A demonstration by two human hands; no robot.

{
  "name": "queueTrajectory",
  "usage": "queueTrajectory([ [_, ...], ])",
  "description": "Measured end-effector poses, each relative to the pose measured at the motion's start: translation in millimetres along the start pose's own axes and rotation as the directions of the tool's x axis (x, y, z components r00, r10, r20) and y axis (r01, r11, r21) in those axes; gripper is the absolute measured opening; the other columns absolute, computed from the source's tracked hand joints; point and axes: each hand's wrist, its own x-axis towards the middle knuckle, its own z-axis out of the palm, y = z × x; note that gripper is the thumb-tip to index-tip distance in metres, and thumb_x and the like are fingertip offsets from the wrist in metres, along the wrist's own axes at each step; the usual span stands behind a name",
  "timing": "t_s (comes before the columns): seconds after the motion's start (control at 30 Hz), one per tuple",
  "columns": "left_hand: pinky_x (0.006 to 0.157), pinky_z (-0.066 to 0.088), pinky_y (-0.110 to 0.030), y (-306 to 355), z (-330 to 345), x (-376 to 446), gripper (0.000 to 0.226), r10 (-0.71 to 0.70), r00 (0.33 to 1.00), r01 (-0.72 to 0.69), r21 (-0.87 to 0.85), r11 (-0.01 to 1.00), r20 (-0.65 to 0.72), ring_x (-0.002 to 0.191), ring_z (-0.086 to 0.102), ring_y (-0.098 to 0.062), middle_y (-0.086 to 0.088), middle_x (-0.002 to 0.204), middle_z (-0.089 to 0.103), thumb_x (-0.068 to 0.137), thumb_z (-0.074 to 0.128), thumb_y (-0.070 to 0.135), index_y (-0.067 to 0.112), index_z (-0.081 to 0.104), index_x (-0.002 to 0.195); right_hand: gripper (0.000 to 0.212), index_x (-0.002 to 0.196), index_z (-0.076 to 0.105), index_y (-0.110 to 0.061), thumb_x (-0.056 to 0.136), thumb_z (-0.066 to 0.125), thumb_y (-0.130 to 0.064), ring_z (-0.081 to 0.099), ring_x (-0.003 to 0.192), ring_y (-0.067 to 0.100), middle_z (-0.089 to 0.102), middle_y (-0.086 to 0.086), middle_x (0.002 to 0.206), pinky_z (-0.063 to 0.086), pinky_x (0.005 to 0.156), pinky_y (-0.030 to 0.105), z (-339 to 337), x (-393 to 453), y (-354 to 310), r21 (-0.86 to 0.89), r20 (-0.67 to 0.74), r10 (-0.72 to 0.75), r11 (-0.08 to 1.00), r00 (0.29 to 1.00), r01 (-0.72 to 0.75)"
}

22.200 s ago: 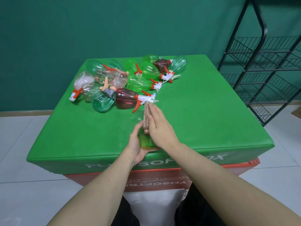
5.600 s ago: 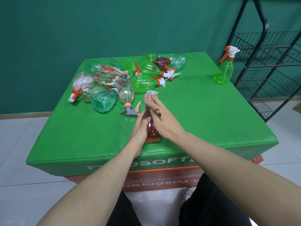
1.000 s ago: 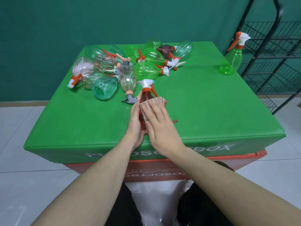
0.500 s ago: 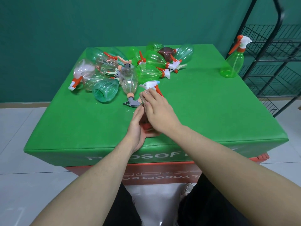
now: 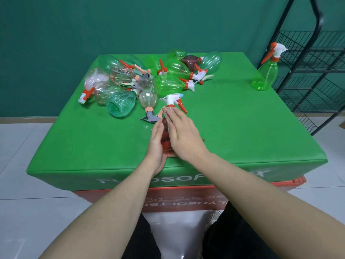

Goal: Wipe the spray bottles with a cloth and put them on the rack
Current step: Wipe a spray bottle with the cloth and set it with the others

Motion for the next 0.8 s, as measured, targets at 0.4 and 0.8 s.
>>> queueTrajectory([
  [0.4,0.081,0.058,-0.038,-1.3,-0.8,2.8,0.042,0.015,0.999,-0.012,0.065,0.998,-0.050,0.109,0.071,-0.017,0.000,0.120,0.074,0.106,0.046,0.046,0.025,0.049,0.143,0.056,0.161,0.019,-0.032,0.106,0.021,-0.039,0.005,0.157,0.020,0.011,-0.006,0.169,0.019,0.123,0.055,6.3,-60.7,9.8,-0.120,0.030,-0.080,0.989,0.996,0.083],
  [0.8,0.067,0.061,-0.049,5.3,-1.4,2.1,0.043,-0.077,0.995,0.072,0.067,0.995,0.071,0.104,0.074,-0.015,0.004,0.126,0.073,0.102,0.051,0.046,0.033,0.053,0.144,0.056,0.157,0.036,-0.024,0.105,0.021,-0.039,0.024,0.152,0.021,0.028,0.001,0.165,0.025,0.123,0.046,-8.5,-1.5,2.0,-0.081,0.018,-0.049,0.995,0.999,0.051],
])
